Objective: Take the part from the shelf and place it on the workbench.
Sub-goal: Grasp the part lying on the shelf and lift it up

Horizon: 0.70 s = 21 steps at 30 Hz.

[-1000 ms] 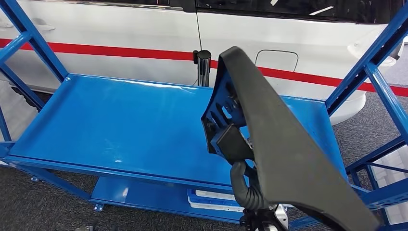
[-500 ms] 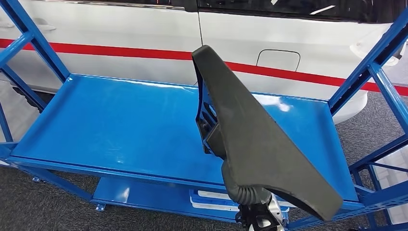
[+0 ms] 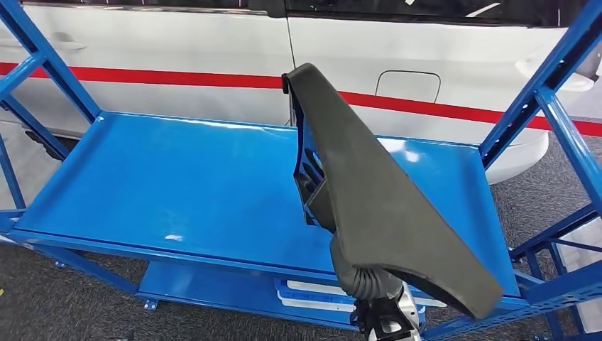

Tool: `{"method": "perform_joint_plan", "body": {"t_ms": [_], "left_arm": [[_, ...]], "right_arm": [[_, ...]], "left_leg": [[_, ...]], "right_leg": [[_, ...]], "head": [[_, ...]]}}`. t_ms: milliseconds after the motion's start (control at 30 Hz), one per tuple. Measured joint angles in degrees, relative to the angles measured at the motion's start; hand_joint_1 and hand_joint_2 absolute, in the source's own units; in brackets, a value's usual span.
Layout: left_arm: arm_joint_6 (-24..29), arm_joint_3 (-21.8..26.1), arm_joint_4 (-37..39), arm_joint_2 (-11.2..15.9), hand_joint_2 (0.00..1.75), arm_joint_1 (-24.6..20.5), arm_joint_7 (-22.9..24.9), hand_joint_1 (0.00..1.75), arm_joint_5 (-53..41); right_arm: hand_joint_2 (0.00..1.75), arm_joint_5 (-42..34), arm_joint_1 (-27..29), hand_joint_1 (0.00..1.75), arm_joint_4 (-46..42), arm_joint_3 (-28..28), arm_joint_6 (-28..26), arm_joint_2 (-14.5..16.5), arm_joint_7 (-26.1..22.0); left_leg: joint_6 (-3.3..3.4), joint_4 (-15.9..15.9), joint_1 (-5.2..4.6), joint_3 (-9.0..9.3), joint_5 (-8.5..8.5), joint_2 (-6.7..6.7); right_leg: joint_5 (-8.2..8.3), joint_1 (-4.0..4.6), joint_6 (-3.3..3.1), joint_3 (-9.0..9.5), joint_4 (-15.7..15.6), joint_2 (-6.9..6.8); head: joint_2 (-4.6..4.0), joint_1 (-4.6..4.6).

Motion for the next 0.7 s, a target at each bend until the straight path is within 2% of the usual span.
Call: {"method": "perform_joint_plan", "body": {"t_ms": [33, 67, 167, 200, 233, 267, 333, 367, 400, 467, 533, 567, 600, 667, 700], "left_arm": [[0.0, 0.0, 0.0, 0.0, 1.75, 0.0, 0.0, 0.0, -0.1], [0.0, 0.0, 0.0, 0.0, 1.75, 0.0, 0.0, 0.0, -0.2], [-0.1, 0.0, 0.1, -0.1, 1.75, -0.1, 0.0, 0.0, -0.5], [-0.1, -0.1, 0.1, -0.1, 1.75, -0.2, 0.0, 0.0, -0.6], [-0.1, -0.1, 0.1, -0.1, 1.75, -0.2, 0.0, 0.0, -0.6], [0.0, -0.1, 0.2, -0.1, 1.75, -0.2, 0.0, 0.0, -0.6], [0.0, -0.1, 0.2, -0.1, 1.75, -0.3, 0.0, 0.0, -0.6], [0.0, -0.1, 0.2, -0.1, 1.75, -0.4, 0.0, 0.0, -0.6], [0.0, -0.1, 0.2, -0.1, 1.75, -0.5, 0.0, 0.0, -0.7], [0.0, -0.1, 0.2, -0.1, 1.75, -0.5, 0.0, 0.0, -0.7], [0.0, -0.1, 0.2, -0.2, 1.75, -0.6, 0.0, 0.0, -0.7], [0.0, 0.0, 0.2, -0.3, 1.75, -0.7, 0.0, 0.0, -0.7], [0.0, 0.0, 0.2, -0.3, 1.75, -0.7, 0.0, 0.0, -0.7], [0.0, 0.0, 0.2, -0.3, 1.75, -0.7, 0.0, 0.0, -0.7], [0.0, 0.0, 0.2, -0.3, 1.75, -0.7, 0.0, 0.0, -0.7]], "right_arm": [[1.75, 0.0, -0.1, 1.75, 0.0, 0.0, 0.0, 0.1, 0.0], [1.75, -0.1, -0.3, 1.75, 0.0, 0.0, 0.0, 0.1, 0.0], [1.75, -1.3, -1.4, 1.75, 0.4, 0.0, 0.0, 0.5, 0.0], [1.75, -1.8, -1.8, 1.75, 0.6, 0.0, 0.0, 0.6, -0.2], [1.75, -2.3, -2.0, 1.75, 0.8, 0.0, 0.0, 0.7, -0.4], [1.75, -2.7, -2.1, 1.75, 1.0, -0.1, -0.1, 0.8, -0.7], [1.75, -2.9, -2.2, 1.75, 1.4, -0.2, -0.3, 0.9, -1.4], [1.75, -3.0, -2.2, 1.75, 1.5, -0.2, -0.4, 1.0, -1.7], [1.75, -3.0, -2.3, 1.75, 1.6, -0.3, -0.5, 1.0, -1.9], [1.75, -3.0, -2.5, 1.75, 1.7, -0.3, -0.7, 1.1, -2.0], [1.75, -3.0, -2.5, 1.75, 1.8, -0.4, -0.8, 1.1, -2.2], [1.75, -3.0, -2.6, 1.75, 1.9, -0.4, -0.8, 1.0, -2.2], [1.75, -3.0, -2.6, 1.75, 1.9, -0.4, -0.9, 1.0, -2.2], [1.75, -2.9, -2.6, 1.75, 2.1, -0.4, -1.0, 1.0, -2.3], [1.75, -2.9, -2.5, 1.75, 2.2, -0.4, -1.1, 0.9, -2.4]], "left_leg": [[-0.25, 0.7, 0.19, -0.36, -0.75, 0.06], [-0.46, 2.2, 0.36, -1.02, -2.24, 0.14], [-0.86, 11.7, 0.5, -4.47, -8.78, 0.35], [-0.91, 14.1, 0.5, -5.09, -9.86, 0.35], [-0.88, 14.8, 0.5, -4.83, -9.89, 0.35], [-0.75, 13.5, 0.5, -3.49, -8.96, 0.36], [-0.26, 6.1, 0.45, 1.59, -6.5, 0.36], [-0.01, 2.9, 0.29, 3.71, -5.55, 0.34], [0.25, 0.6, 0.06, 5.03, -5.11, 0.31], [0.79, -0.2, -0.5, 5.17, -4.53, 0.29], [1.6, -0.9, -0.46, 4.48, -3.47, 0.5], [2.07, -1.2, -0.35, 3.93, -2.74, 0.64], [2.39, -1.4, -0.25, 3.21, -1.97, 0.76], [2.68, -1.4, -0.34, 1.62, -0.72, 0.87], [2.61, -1.3, -0.36, 0.74, -0.09, 0.94]], "right_leg": [[0.23, -0.08, -0.51, -0.19, 0.0, -0.03], [0.54, -0.1, -1.19, -0.42, -0.1, -0.08], [1.45, 0.49, -2.86, -1.61, -0.1, -0.28], [1.78, 0.74, -3.12, -2.08, -0.1, -0.35], [2.13, 0.96, -3.25, -2.53, -0.1, -0.39], [2.49, 1.13, -3.27, -2.96, -0.1, -0.42], [3.21, 1.38, -3.05, -3.65, -0.1, -0.42], [3.58, 1.48, -2.78, -3.86, -0.1, -0.45], [3.91, 1.52, -2.47, -3.98, -0.1, -0.51], [4.61, 1.4, -1.65, -4.06, -0.2, -0.63], [4.57, 1.39, -1.1, -4.63, 0.2, -0.64], [3.4, 1.41, -1.17, -5.3, 1.2, -0.62], [1.3, 1.39, -1.43, -6.21, 3.4, -0.59], [-3.64, 1.09, -1.89, -8.04, 10.0, -0.57], [-4.99, 0.92, -1.71, -8.48, 13.2, -0.57]], "head": [[0.0, -0.11], [-0.01, -0.21], [-0.01, -0.42], [-0.01, -0.42], [-0.01, -0.42], [-0.01, -0.42], [-0.01, -0.43], [-0.01, -0.38], [0.0, -0.32], [0.01, -0.25], [0.01, -0.32], [0.0, -0.18], [0.0, -0.04], [0.0, 0.27], [0.01, 0.33]]}}
